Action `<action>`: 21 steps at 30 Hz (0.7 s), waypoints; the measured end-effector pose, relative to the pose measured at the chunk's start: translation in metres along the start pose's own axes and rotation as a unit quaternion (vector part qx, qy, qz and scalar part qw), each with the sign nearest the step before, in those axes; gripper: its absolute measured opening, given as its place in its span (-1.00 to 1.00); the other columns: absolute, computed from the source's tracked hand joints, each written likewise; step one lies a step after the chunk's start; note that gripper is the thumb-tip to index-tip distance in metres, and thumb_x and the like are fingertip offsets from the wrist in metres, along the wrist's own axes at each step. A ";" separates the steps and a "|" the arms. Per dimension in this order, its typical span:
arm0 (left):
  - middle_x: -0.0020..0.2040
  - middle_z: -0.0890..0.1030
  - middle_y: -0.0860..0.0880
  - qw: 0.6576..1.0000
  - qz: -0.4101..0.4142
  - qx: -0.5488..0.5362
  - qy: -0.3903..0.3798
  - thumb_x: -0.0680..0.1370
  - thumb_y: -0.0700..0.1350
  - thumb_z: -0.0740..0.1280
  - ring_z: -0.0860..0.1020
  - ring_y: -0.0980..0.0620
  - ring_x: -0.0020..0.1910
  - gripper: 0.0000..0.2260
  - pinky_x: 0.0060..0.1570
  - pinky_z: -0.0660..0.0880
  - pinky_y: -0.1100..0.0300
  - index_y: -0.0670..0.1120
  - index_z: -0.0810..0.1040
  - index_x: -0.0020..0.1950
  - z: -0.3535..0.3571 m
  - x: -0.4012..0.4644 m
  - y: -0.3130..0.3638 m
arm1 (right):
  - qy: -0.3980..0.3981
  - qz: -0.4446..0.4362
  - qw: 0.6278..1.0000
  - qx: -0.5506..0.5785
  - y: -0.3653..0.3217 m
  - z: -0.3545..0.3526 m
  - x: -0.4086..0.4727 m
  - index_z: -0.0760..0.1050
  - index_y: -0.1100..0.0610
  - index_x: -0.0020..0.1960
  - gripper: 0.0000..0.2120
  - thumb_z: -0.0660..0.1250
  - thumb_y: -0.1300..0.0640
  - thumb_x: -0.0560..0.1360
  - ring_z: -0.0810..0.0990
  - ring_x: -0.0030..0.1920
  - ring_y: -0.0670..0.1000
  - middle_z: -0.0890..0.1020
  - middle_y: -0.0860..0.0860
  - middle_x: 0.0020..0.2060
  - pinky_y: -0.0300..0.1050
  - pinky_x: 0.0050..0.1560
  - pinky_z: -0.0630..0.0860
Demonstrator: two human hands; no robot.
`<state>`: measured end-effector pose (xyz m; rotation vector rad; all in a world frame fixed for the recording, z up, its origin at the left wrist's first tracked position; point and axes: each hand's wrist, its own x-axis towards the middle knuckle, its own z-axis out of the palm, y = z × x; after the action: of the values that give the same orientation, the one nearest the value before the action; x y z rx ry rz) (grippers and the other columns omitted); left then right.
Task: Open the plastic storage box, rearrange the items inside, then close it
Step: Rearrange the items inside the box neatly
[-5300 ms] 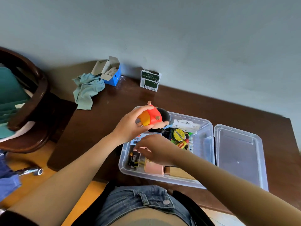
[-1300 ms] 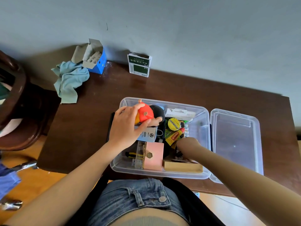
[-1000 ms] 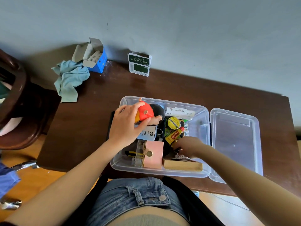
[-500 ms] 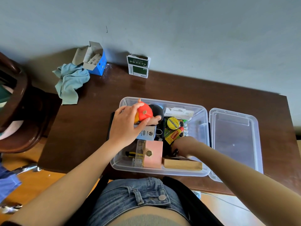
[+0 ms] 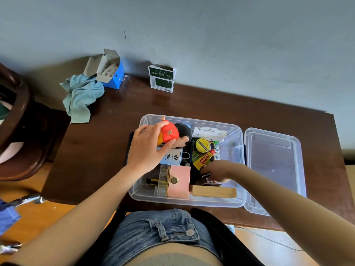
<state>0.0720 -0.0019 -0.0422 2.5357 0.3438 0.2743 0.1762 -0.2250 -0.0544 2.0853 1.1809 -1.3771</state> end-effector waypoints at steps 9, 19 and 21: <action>0.16 0.57 -0.01 1.000 -0.001 -0.004 -0.010 0.50 0.34 0.13 0.51 -0.05 0.13 -0.48 0.25 0.39 -0.01 0.06 0.32 0.33 0.001 0.001 -0.003 | 0.030 0.105 0.987 -0.120 -0.005 -0.005 -0.007 0.52 0.19 0.00 -0.89 0.23 0.19 0.57 0.51 -0.18 0.05 0.43 -0.02 -0.33 -0.16 -0.32 0.37; 0.15 0.57 -0.01 1.000 0.007 0.002 -0.008 0.51 0.34 0.12 0.50 -0.05 0.12 -0.48 0.25 0.36 0.02 0.06 0.32 0.33 0.000 0.001 -0.003 | 0.079 0.124 0.980 -0.131 -0.003 0.006 -0.010 0.55 0.13 0.01 -0.85 0.29 0.30 0.50 0.54 -0.19 0.02 0.55 -0.03 -0.22 -0.20 -0.29 0.40; 0.15 0.57 -0.01 1.000 0.009 0.000 -0.009 0.51 0.35 0.11 0.51 -0.05 0.12 -0.48 0.25 0.36 0.02 0.05 0.33 0.33 -0.001 0.001 -0.002 | 0.087 0.126 0.983 -0.100 -0.003 0.008 -0.010 0.57 0.12 0.09 -0.78 0.29 0.31 0.50 0.61 -0.05 0.05 0.63 0.01 -0.04 -0.17 -0.22 0.47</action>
<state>0.0721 0.0009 -0.0426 2.5407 0.3156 0.2584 0.1671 -0.2329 -0.0492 2.1556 1.0290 -0.9390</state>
